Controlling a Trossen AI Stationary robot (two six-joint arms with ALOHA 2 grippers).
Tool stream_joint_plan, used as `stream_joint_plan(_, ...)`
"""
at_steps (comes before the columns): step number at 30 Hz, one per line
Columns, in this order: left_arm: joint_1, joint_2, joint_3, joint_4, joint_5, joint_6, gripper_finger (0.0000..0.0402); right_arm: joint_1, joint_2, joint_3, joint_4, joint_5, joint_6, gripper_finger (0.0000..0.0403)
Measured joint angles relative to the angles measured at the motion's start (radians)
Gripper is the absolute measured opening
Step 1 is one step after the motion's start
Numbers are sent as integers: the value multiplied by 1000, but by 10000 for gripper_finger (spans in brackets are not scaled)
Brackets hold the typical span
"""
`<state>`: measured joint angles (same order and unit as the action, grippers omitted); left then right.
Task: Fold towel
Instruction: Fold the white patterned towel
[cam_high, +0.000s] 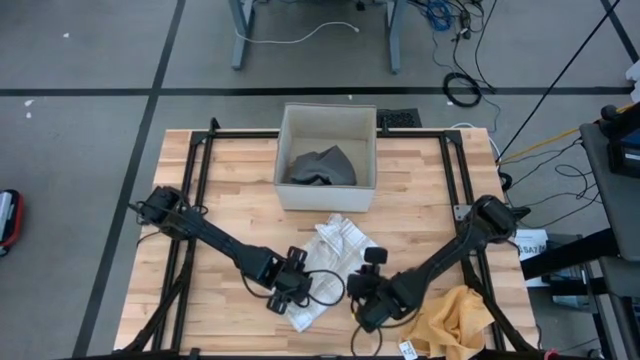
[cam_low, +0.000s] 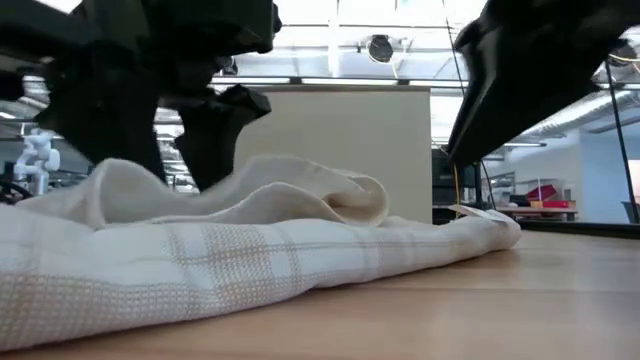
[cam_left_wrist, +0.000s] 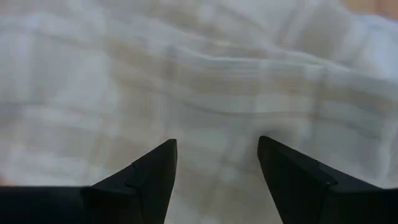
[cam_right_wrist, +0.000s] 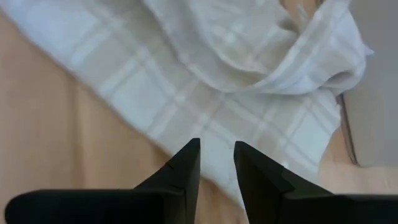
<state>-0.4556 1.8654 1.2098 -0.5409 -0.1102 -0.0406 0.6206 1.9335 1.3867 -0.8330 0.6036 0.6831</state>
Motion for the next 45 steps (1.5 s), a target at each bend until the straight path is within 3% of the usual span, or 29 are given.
stream_joint_plan(10,-14,67,5,-4,20,-2,235,-114,1,-161,81,-39,127,89)
stream_joint_plan(16,-18,68,5,-46,-24,47,235,-133,-6,-244,252,-190,130,89)
stream_joint_plan(22,-22,70,4,-220,-150,140,215,-42,-10,-226,377,-356,190,89)
stream_joint_plan(29,-13,72,15,-267,-203,247,182,29,-5,-164,442,-498,212,89)
stream_joint_plan(35,-4,64,110,-346,-252,238,179,55,-20,-43,268,-455,108,89)
stream_joint_plan(40,-11,34,170,-345,-258,237,179,67,-60,63,62,-193,-44,93)
stream_joint_plan(42,-13,35,177,-320,-221,233,179,59,-74,72,32,-132,-118,105)
stream_joint_plan(45,-15,33,155,-210,-94,234,179,17,-84,73,50,-154,-237,132)
